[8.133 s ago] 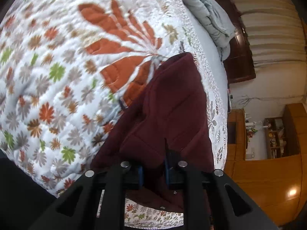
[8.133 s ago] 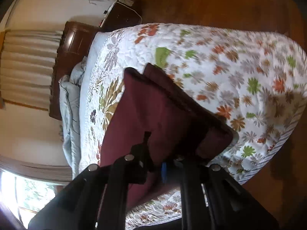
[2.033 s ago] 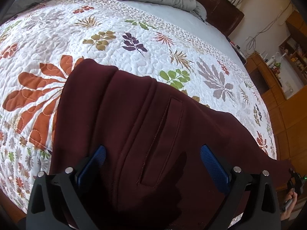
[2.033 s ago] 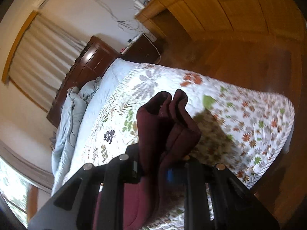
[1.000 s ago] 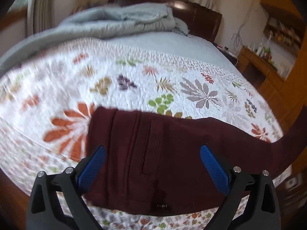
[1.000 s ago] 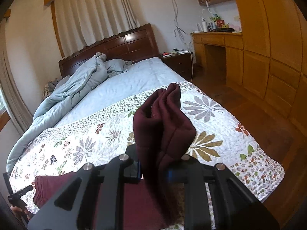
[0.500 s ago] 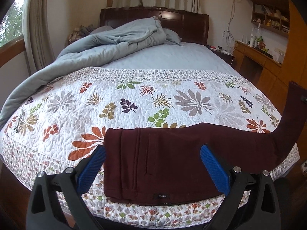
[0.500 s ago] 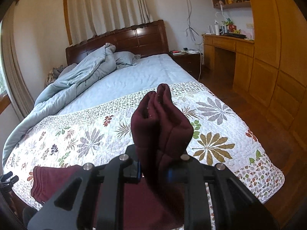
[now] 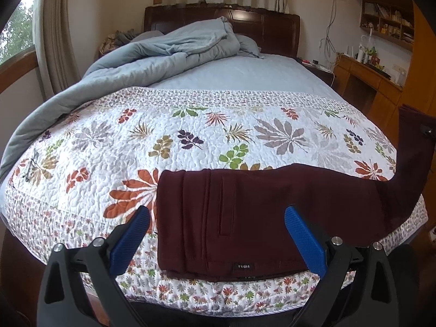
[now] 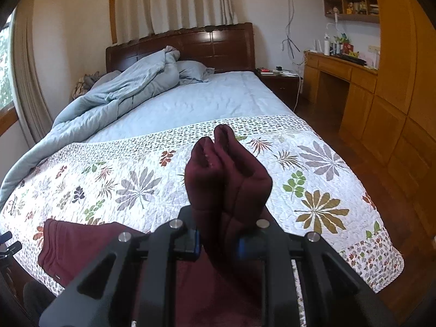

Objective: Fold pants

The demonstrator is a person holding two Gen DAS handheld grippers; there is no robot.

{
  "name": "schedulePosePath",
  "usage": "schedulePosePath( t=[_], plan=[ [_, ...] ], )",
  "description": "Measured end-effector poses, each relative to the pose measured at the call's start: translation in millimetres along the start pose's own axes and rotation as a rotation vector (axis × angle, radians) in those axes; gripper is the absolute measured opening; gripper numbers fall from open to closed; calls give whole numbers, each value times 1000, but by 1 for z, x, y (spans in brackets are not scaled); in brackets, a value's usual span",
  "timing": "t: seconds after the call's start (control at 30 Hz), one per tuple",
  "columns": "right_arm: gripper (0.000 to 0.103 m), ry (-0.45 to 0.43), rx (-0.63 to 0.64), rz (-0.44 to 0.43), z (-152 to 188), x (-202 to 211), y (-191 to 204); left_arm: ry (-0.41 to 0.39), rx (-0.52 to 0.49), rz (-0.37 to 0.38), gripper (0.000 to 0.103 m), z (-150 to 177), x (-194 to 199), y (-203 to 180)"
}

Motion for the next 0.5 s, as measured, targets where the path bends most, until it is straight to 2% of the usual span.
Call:
schedulePosePath(
  t=[0.5],
  plan=[
    [18,41,147,-14,14,-11,58,53,26,67,99,24,-10,1]
  ],
)
Point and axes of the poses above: each gripper's, at about its wrist camera, not at the fingertips, and x roughly against the way its jaws point, y to its left, z to its underside, the point moved 8 cm from there along -x, roughly the way its jaws point, and after that the axes turned 5 degrees about -y, right-handed, at the moved point
